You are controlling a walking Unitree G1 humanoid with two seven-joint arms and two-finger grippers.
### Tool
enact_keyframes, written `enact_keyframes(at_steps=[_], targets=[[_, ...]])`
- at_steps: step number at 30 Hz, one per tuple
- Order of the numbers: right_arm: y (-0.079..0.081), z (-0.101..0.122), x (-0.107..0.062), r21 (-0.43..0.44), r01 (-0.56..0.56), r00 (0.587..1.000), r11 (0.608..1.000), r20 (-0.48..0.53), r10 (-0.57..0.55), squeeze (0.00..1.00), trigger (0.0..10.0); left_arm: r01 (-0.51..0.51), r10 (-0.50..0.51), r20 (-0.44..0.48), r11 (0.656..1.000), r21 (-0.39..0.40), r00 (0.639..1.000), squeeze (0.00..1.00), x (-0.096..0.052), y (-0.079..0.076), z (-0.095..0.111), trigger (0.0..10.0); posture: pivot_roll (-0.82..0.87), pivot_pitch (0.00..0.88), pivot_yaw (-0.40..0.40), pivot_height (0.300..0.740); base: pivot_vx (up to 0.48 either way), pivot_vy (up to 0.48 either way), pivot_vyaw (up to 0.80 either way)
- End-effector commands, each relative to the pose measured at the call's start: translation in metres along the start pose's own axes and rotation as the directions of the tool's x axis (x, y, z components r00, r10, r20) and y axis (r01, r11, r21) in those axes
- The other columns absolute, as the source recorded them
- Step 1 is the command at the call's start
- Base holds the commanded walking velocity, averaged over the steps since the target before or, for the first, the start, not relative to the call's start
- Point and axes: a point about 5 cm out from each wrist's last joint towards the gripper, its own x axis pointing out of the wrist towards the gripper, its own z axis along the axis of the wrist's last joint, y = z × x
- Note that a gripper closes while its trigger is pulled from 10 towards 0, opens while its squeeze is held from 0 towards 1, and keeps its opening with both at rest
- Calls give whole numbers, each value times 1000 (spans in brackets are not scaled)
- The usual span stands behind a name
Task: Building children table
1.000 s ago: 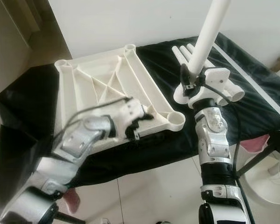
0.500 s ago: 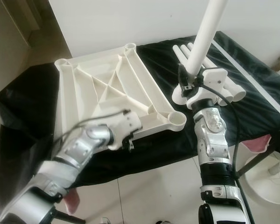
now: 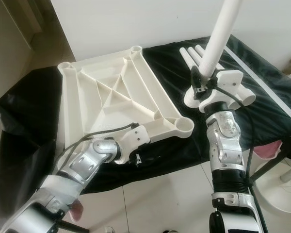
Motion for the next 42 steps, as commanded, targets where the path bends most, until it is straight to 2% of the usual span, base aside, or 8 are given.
enact_keyframes(at_steps=[1,12,16,21,25,31,41,42], targets=[[1,3,-1,0,-3,1000,1000,10,3,0,10000,265,-264,43,964,-21,964,0,-5,-22,4,10000,-64,85,81,740,0,0,0],[2,3,0,5,-6,1000,1000,14,6,0,10000,314,-314,25,949,-10,949,0,-13,-31,2,10000,-55,83,82,740,0,0,0],[8,-2,-4,19,-34,999,999,-11,34,0,10000,222,-222,30,975,-15,975,0,-9,-23,5,10000,-53,80,76,740,0,0,0],[19,-7,-10,42,-68,997,997,-26,69,0,10000,76,-76,122,997,7,990,0,-8,-5,21,10000,-51,79,69,740,0,0,0],[26,-9,-13,55,-85,996,995,-34,87,0,10000,-6,5,251,1000,2,968,0,-15,6,40,10000,-49,77,65,740,0,0,0],[36,-6,-19,66,-110,993,992,-34,112,0,10000,-71,68,283,997,3,957,0,-32,18,43,10000,-34,74,47,740,0,0,0],[39,-3,-30,30,-108,992,994,-62,110,0,10000,-133,123,316,991,12,941,0,-47,20,38,10000,-26,64,29,740,0,0,0],[40,-3,-39,23,-105,991,994,-84,107,0,10000,-142,139,325,990,-15,935,0,-51,17,37,10000,-24,62,24,740,0,0,0]])
